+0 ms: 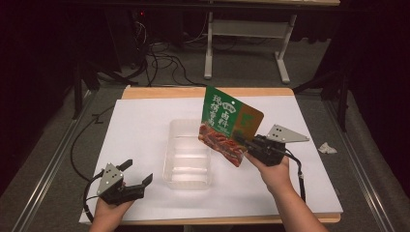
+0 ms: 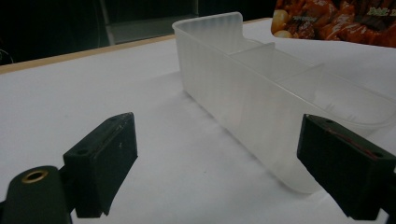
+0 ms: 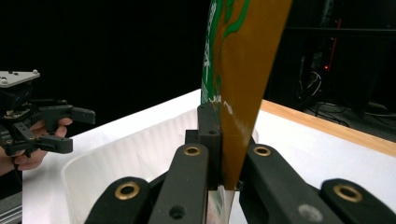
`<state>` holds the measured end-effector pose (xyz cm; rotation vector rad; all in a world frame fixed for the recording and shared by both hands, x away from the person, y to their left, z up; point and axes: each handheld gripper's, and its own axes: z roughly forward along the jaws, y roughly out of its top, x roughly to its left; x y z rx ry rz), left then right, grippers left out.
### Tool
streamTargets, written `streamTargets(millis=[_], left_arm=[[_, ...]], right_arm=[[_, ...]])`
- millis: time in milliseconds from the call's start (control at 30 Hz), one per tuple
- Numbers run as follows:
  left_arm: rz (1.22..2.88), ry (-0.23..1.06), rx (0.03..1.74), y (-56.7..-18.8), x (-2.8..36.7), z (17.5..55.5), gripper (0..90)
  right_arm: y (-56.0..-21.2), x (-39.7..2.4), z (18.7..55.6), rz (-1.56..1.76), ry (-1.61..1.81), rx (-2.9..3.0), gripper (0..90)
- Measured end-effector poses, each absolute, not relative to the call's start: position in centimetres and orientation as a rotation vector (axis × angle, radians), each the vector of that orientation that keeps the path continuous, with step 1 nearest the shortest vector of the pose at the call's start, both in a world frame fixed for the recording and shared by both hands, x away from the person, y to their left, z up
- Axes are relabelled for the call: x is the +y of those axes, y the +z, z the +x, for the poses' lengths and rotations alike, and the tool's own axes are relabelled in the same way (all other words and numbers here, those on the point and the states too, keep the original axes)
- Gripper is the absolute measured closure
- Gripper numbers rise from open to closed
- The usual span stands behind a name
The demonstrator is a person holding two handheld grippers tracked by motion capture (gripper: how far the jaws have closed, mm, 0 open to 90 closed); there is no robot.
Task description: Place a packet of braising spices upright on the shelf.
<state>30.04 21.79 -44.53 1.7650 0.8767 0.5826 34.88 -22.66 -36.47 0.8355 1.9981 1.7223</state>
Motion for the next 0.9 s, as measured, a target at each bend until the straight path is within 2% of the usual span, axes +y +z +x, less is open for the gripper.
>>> streamTargets(millis=[900], left_arm=[[1.765,0.570,0.876,-44.6,21.8,30.2,12.9]], right_arm=[[-36.9,-17.2,38.1,0.763,1.753,2.073,90.0]])
